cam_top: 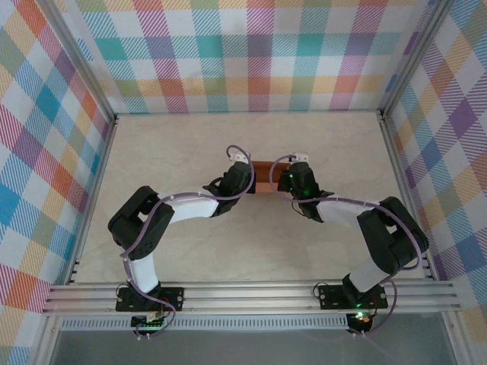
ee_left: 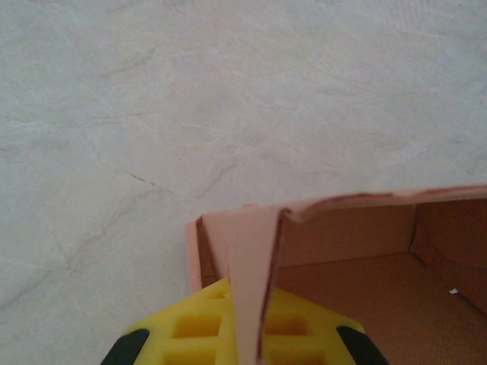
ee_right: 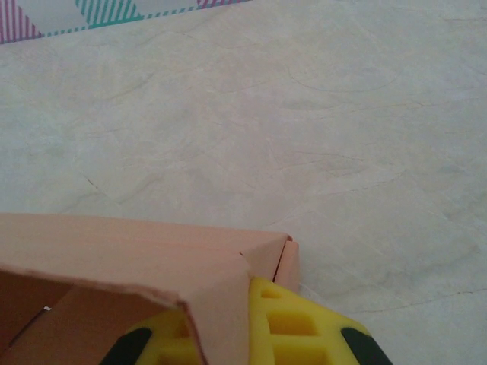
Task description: Fold the paper box
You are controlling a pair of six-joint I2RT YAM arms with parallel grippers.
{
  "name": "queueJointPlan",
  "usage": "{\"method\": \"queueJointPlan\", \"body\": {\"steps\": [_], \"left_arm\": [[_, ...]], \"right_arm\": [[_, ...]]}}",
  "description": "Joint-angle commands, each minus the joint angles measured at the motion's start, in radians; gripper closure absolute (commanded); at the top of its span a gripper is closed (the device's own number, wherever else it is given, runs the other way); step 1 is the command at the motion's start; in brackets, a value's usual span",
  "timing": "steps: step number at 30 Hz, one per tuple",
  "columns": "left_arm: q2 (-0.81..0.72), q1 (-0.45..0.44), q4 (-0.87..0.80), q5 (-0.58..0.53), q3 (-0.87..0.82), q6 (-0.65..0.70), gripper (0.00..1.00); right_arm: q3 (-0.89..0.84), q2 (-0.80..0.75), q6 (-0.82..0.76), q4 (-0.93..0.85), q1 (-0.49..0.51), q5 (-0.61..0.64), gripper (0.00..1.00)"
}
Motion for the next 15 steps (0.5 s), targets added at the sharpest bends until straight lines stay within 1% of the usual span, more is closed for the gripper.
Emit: {"method": "queueJointPlan", "body": {"steps": [1,6,9,11,13,15], "left_arm": [[-0.002,-0.055,0.138,0.01,-0.061,0.046,1.0],[0.034,-0.075,0.248,-0.044,-0.107,0.06,1.0],[0.044,-0.086,0.279,-0.069,-0.118,0.076,1.0],[0.044,-0.092,0.287,-0.079,-0.124,0.084,1.0],[0.047,-0.095,0.289,-0.09,-0.124,0.091,1.0],[0.054,-0.099,0.289,-0.104,-0.124,0.089,1.0]], "right_arm": [[-0.029,-0.017,-0.01,0.103,0.035,-0.134,0.97],[-0.079,-0.018,-0.038,0.178,0.048,-0.134,0.96],[-0.122,-0.02,-0.05,0.24,0.051,-0.135,0.95],[-0.144,-0.024,-0.054,0.26,0.054,-0.134,0.92],[-0.16,-0.033,-0.059,0.26,0.058,-0.133,0.86],[-0.182,-0.054,-0.068,0.272,0.061,-0.136,0.71]]}}
